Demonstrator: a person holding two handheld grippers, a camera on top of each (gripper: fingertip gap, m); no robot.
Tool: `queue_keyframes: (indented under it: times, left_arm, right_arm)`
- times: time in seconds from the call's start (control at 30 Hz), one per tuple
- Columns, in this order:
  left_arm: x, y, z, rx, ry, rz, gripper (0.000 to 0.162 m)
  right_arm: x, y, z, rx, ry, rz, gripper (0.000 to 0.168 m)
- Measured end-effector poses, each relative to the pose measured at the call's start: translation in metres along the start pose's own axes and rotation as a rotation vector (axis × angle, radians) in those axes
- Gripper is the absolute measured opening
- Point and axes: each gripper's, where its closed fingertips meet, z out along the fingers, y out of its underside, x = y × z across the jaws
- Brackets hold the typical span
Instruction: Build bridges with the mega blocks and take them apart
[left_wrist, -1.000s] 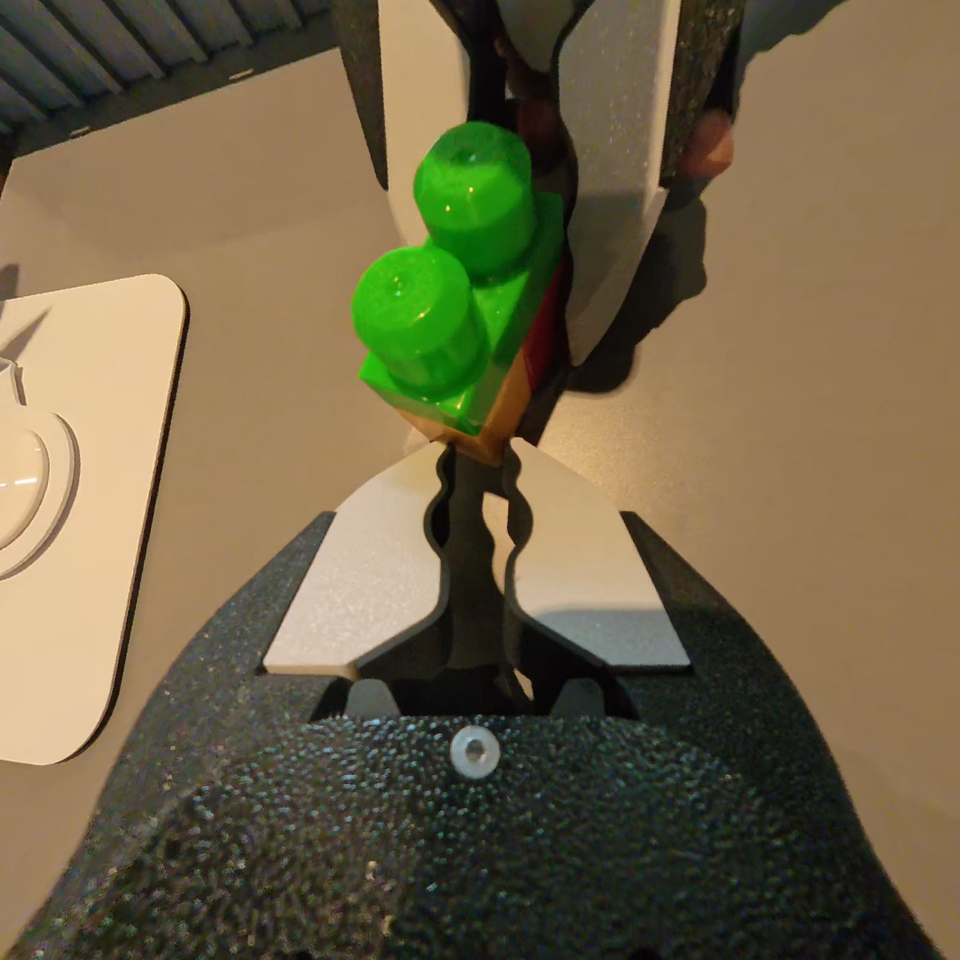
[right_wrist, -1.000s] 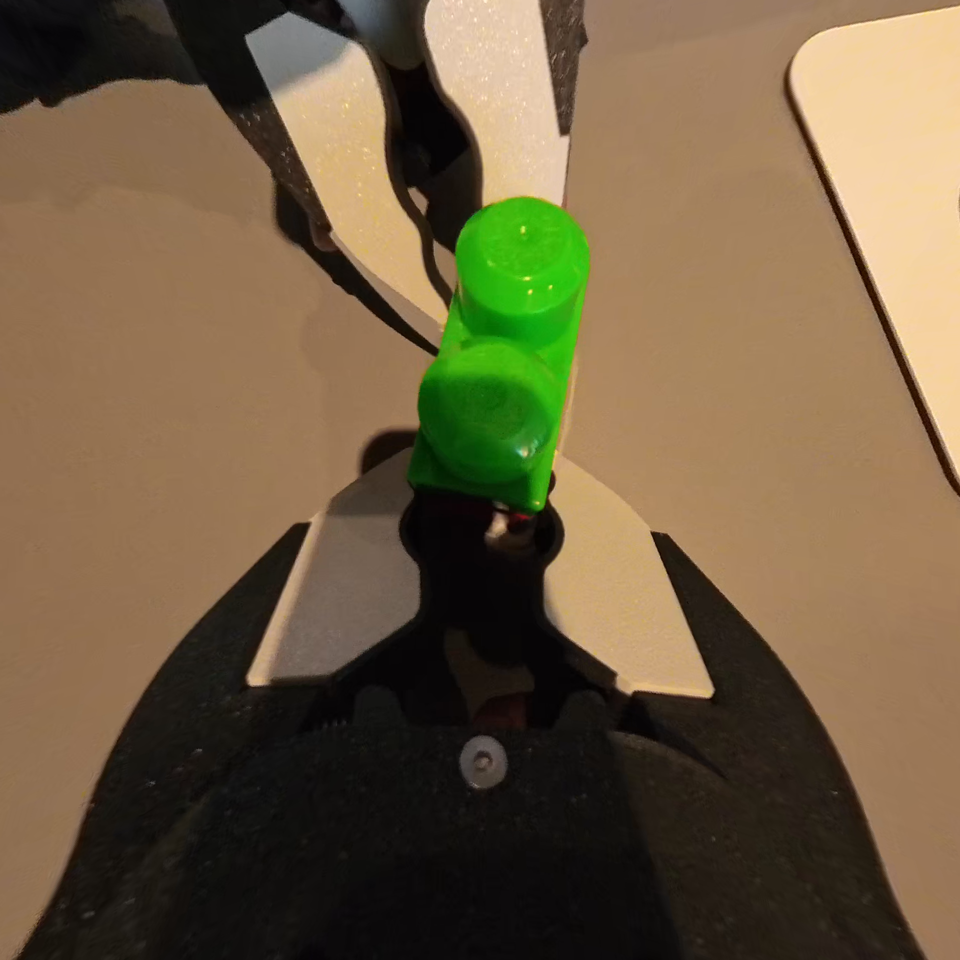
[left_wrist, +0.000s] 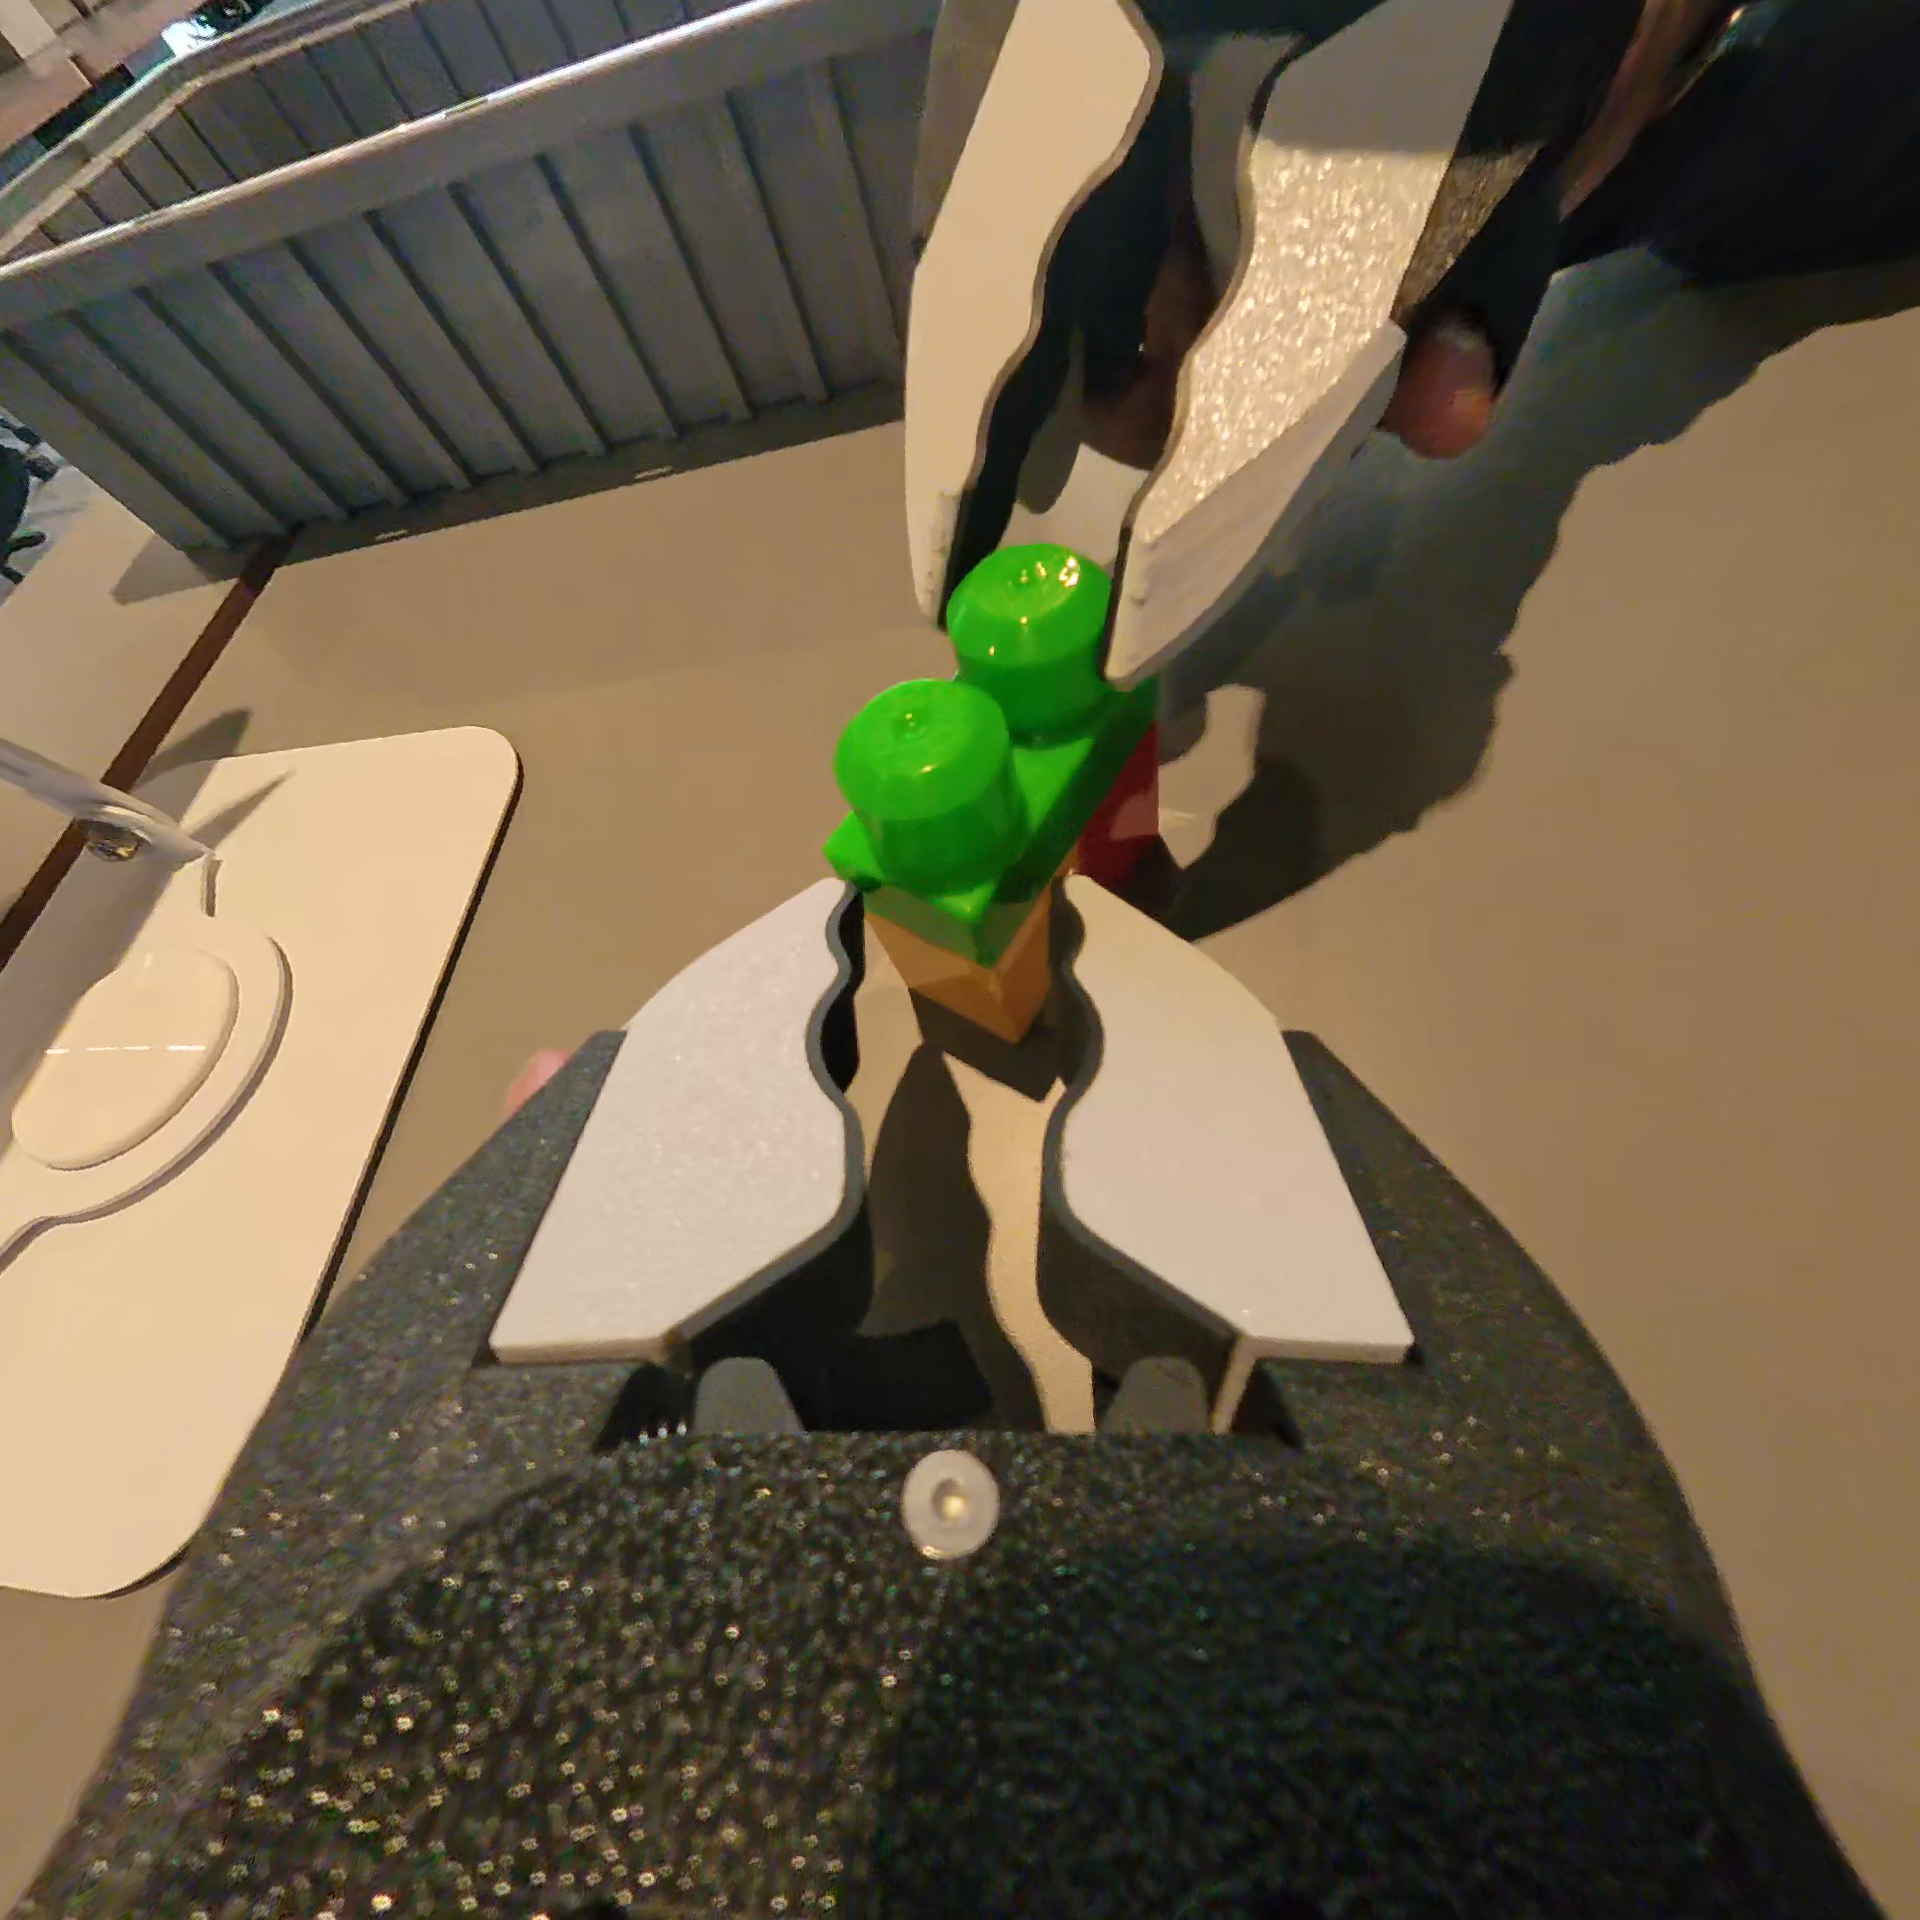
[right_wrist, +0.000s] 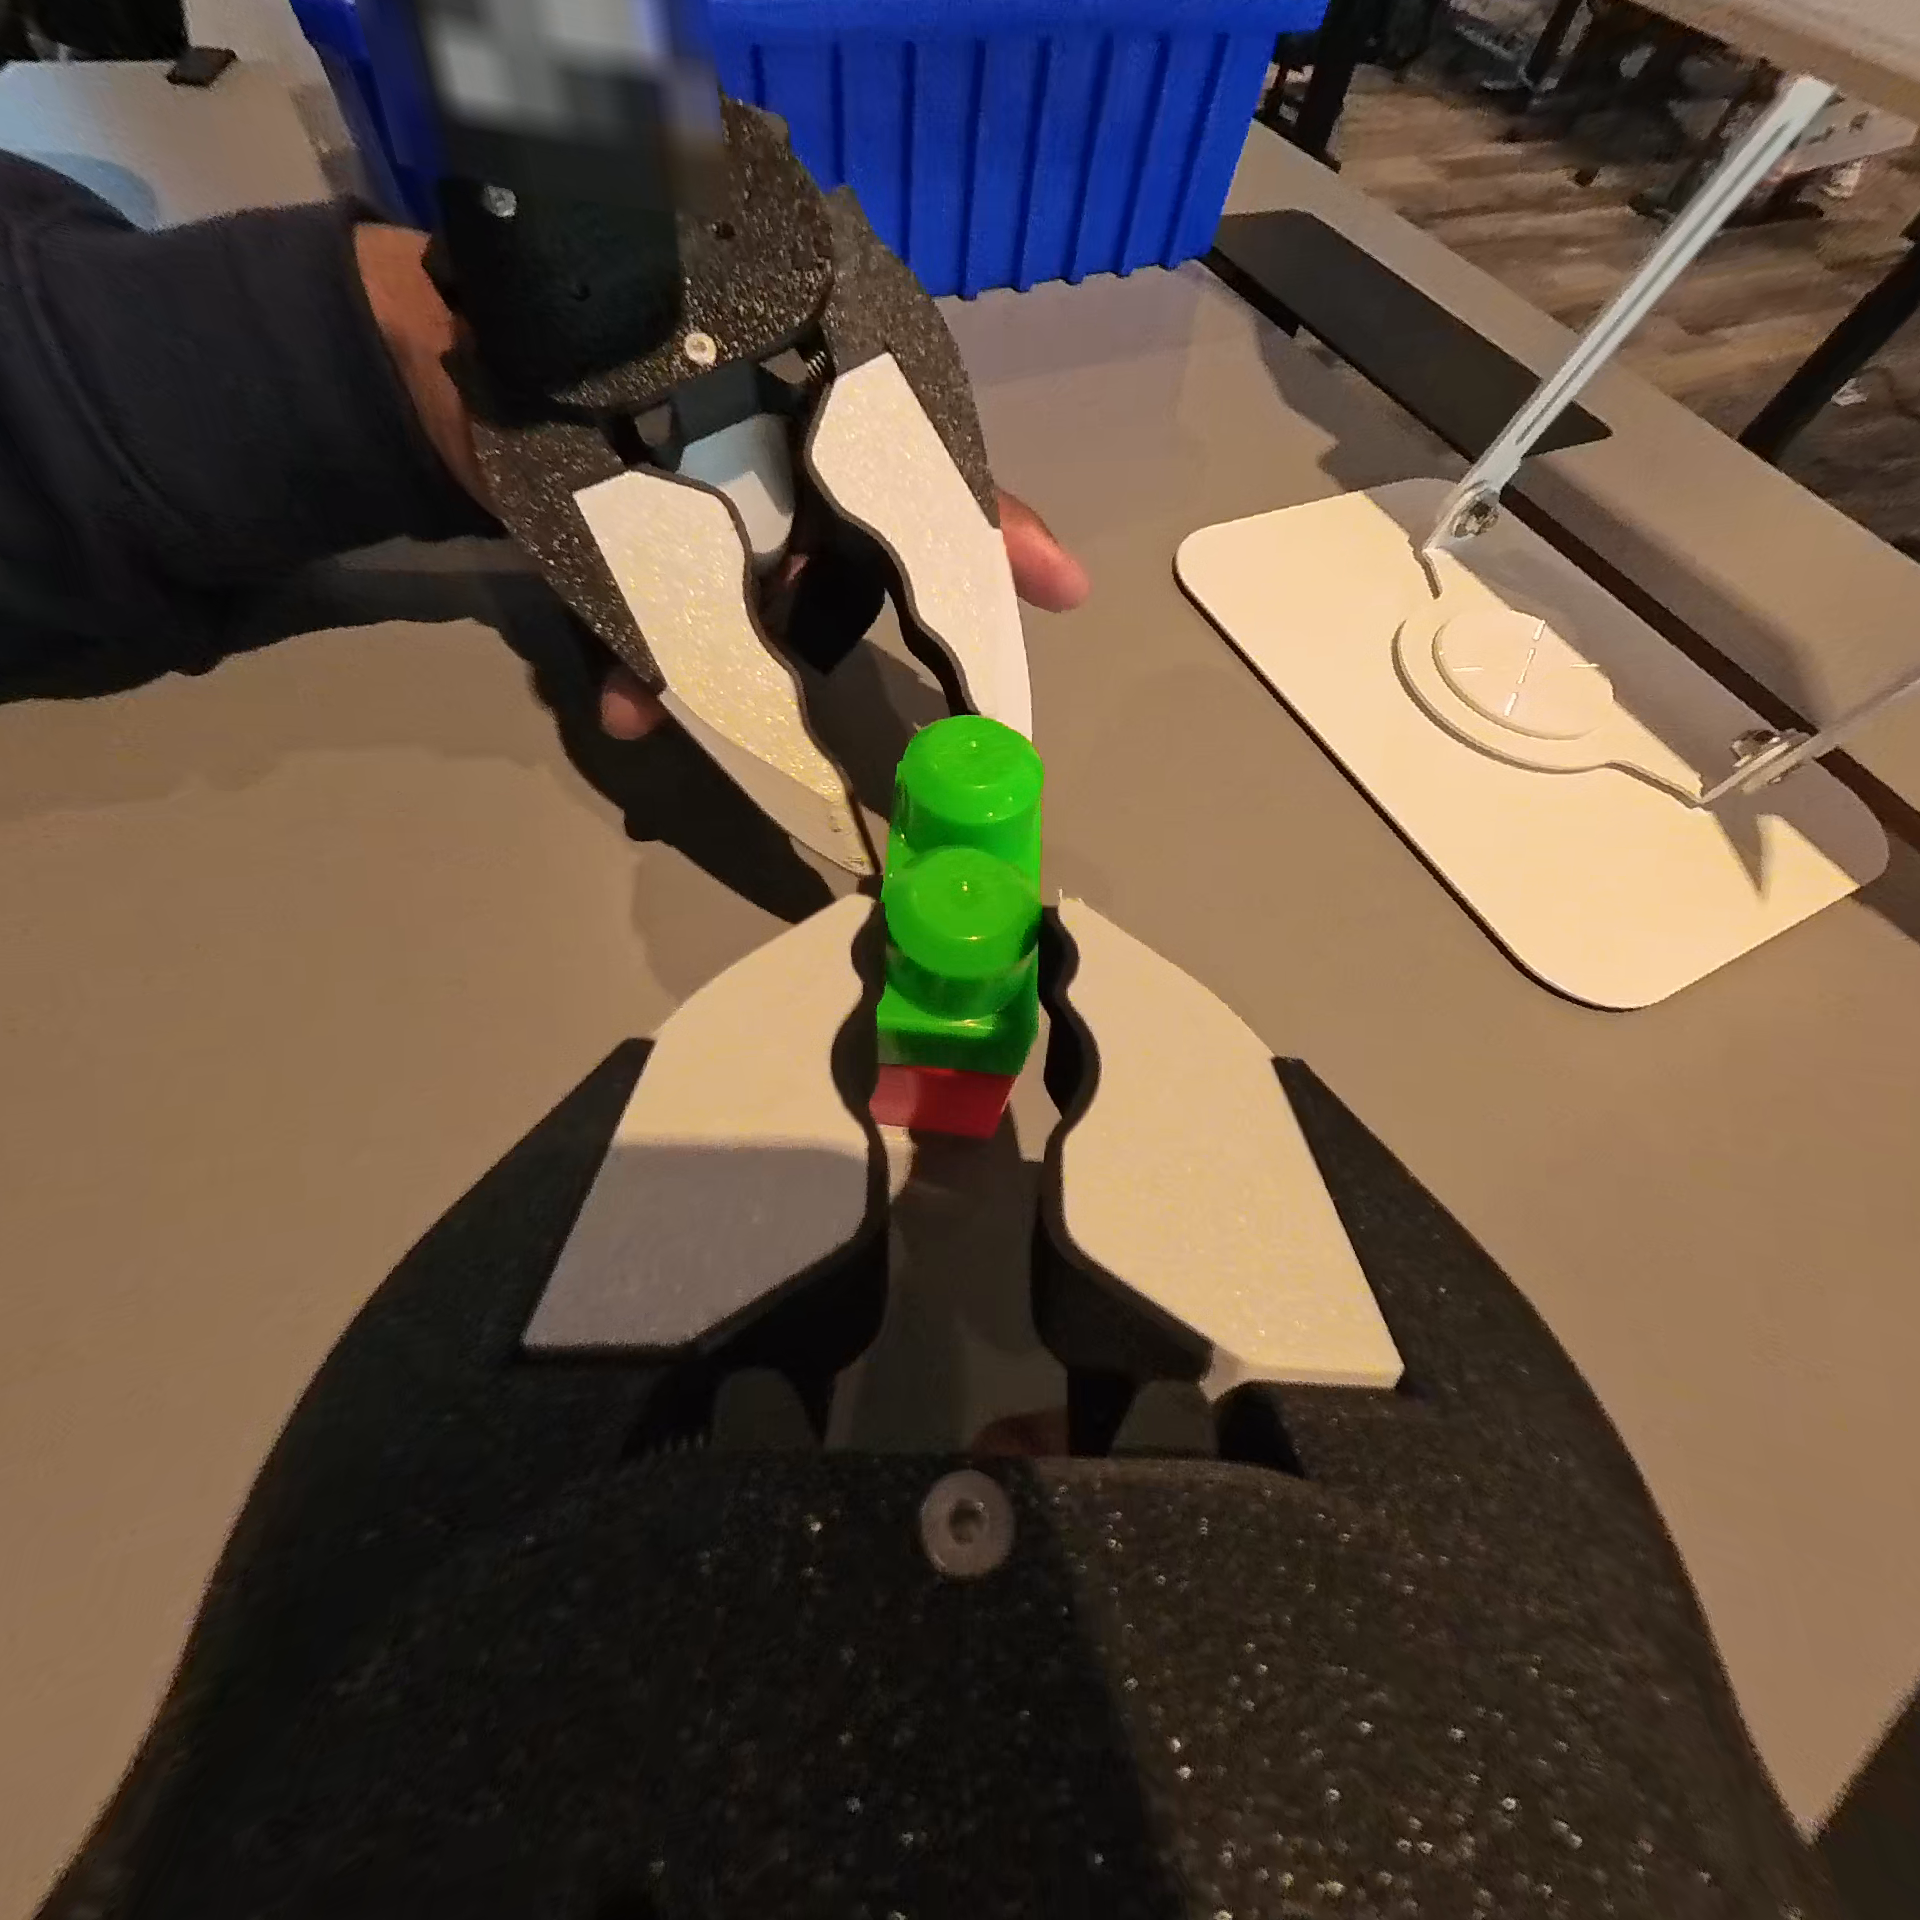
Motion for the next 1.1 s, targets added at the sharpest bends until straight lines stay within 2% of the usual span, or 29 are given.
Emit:
queue_keyframes:
  times: [0.17, 0.7, 0.97, 1.1]
  left_arm:
    - [0.000, 0.000, 0.000, -0.003, -0.009, 0.006, 0.032]
    - [0.000, 0.002, 0.001, -0.014, -0.004, -0.006, 0.033]
    - [0.006, 0.010, 0.007, -0.079, 0.023, 0.019, 0.028]
    - [0.007, 0.010, 0.007, -0.082, 0.024, 0.026, 0.027]
  right_arm:
    - [-0.002, 0.002, 0.002, -0.012, -0.015, 0.065, 0.028]
    - [-0.003, 0.006, 0.004, -0.013, 0.003, 0.106, 0.028]
    - [-0.006, 0.009, 0.000, 0.012, 0.077, 0.091, 0.039]
    - [-0.004, 0.016, 0.004, -0.034, 0.122, 0.065, 0.036]
